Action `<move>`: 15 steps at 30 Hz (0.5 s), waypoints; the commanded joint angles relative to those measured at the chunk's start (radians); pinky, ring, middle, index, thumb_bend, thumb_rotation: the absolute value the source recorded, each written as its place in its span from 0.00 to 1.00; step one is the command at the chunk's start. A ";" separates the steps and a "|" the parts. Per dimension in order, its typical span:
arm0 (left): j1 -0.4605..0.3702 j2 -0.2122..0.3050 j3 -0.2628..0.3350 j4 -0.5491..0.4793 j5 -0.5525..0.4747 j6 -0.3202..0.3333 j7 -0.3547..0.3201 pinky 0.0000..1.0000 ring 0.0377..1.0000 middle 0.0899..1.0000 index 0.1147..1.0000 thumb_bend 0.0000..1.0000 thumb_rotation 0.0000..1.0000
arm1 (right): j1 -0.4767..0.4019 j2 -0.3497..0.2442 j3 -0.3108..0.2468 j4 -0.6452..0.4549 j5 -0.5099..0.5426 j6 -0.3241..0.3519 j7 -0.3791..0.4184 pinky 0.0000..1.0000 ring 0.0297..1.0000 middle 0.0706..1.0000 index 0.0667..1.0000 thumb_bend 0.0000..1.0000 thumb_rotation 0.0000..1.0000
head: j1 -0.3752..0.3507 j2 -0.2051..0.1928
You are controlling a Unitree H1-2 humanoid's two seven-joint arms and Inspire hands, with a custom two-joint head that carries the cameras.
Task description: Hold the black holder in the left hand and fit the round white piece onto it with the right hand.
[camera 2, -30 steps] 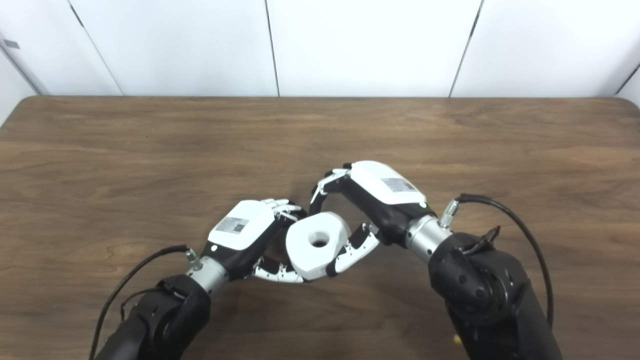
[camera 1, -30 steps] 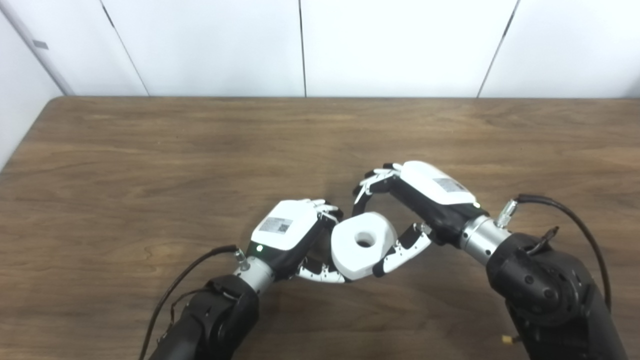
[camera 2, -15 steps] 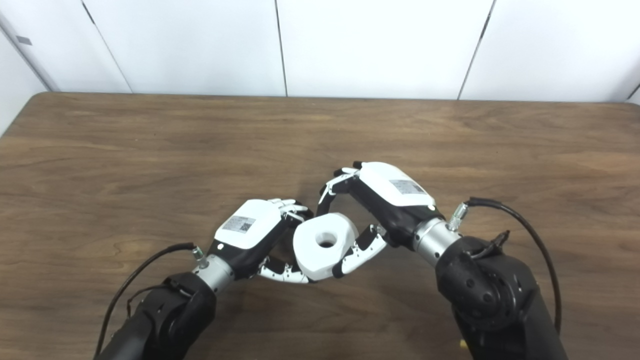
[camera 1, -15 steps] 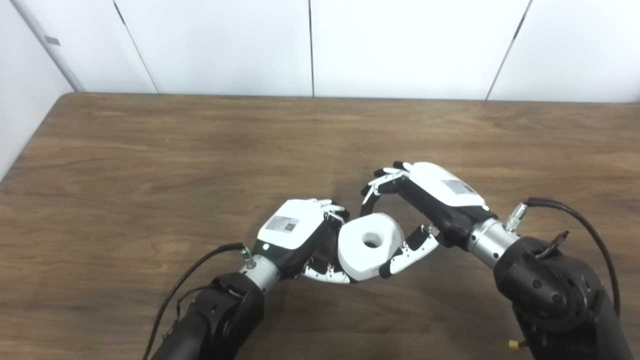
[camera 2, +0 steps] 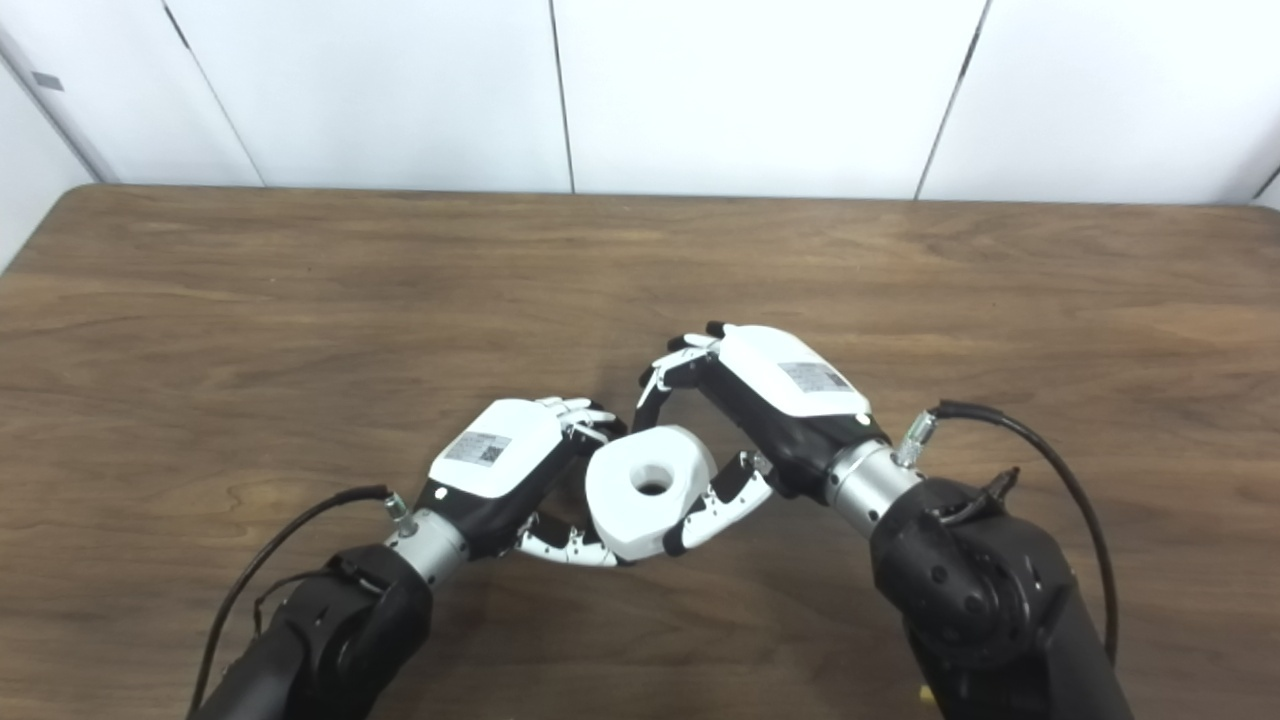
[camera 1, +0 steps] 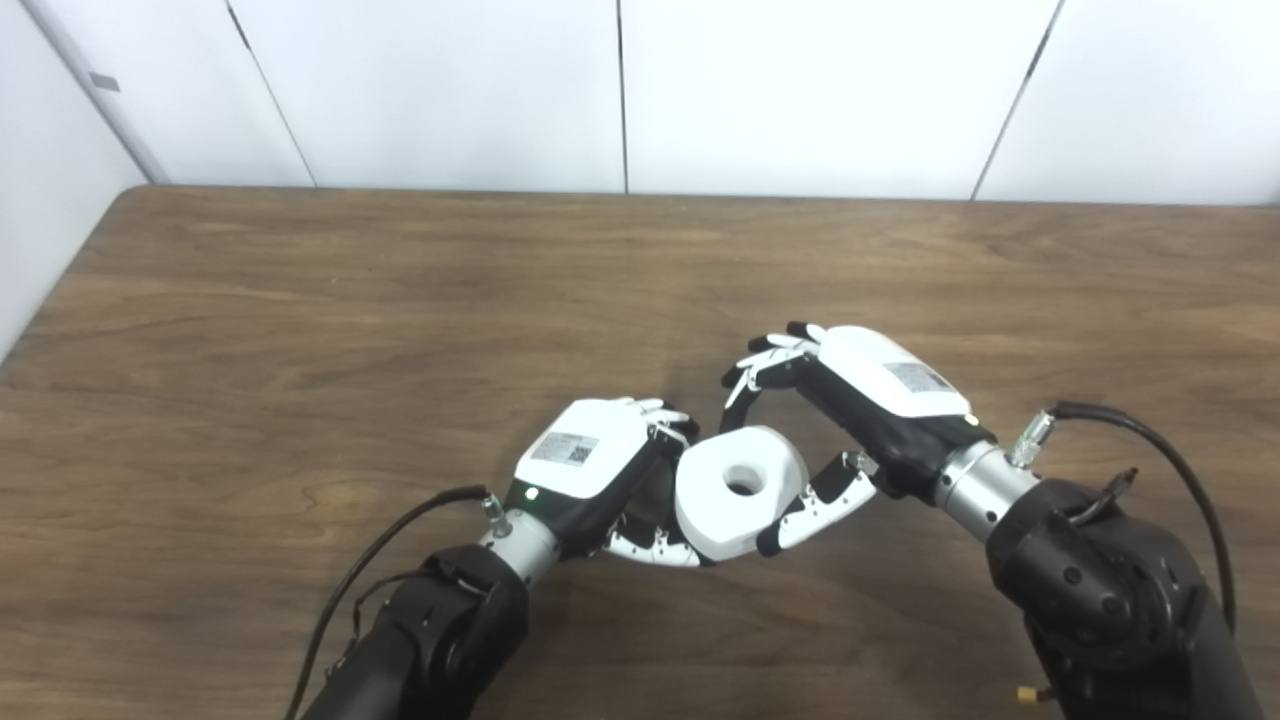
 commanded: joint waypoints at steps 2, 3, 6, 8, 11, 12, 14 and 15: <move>0.032 0.019 -0.031 0.056 0.012 0.001 -0.070 0.87 0.88 0.80 0.42 0.52 0.05 | -0.009 -0.021 0.015 0.000 -0.027 -0.002 0.040 1.00 0.93 0.81 0.58 0.91 0.36 | -0.006 -0.001; 0.032 0.019 -0.031 0.058 0.013 0.001 -0.069 0.87 0.88 0.80 0.42 0.52 0.06 | -0.009 -0.020 0.015 -0.001 -0.028 0.000 0.043 1.00 0.93 0.81 0.61 0.95 0.38 | -0.008 -0.002; 0.033 0.019 -0.028 0.058 0.009 0.001 -0.070 0.87 0.88 0.80 0.42 0.52 0.05 | -0.012 -0.023 0.020 -0.003 -0.044 0.001 0.062 1.00 0.94 0.83 0.68 0.99 0.41 | -0.010 -0.002; 0.033 0.020 -0.027 0.058 0.007 0.001 -0.071 0.88 0.88 0.80 0.42 0.52 0.05 | -0.015 -0.023 0.023 -0.004 -0.057 0.002 0.078 1.00 0.96 0.86 0.75 1.00 0.44 | -0.012 -0.003; 0.033 0.020 -0.028 0.059 0.009 0.001 -0.069 0.87 0.88 0.80 0.42 0.52 0.05 | -0.014 -0.020 0.020 -0.010 -0.067 -0.003 0.088 1.00 0.99 0.91 0.83 1.00 0.46 | -0.012 -0.003; 0.033 0.020 -0.028 0.060 0.010 0.000 -0.069 0.87 0.88 0.80 0.42 0.52 0.05 | -0.014 -0.020 0.020 -0.011 -0.071 -0.004 0.090 1.00 0.99 0.91 0.84 1.00 0.46 | -0.012 -0.003; 0.032 0.020 -0.029 0.063 0.010 -0.001 -0.067 0.87 0.87 0.80 0.42 0.52 0.05 | -0.013 -0.020 0.019 -0.012 -0.075 -0.009 0.092 1.00 1.00 0.92 0.86 1.00 0.47 | -0.016 -0.006; 0.032 0.020 -0.029 0.064 0.009 -0.001 -0.067 0.87 0.87 0.80 0.42 0.52 0.05 | -0.011 -0.020 0.018 -0.013 -0.076 -0.012 0.091 1.00 1.00 0.92 0.88 1.00 0.47 | -0.016 -0.006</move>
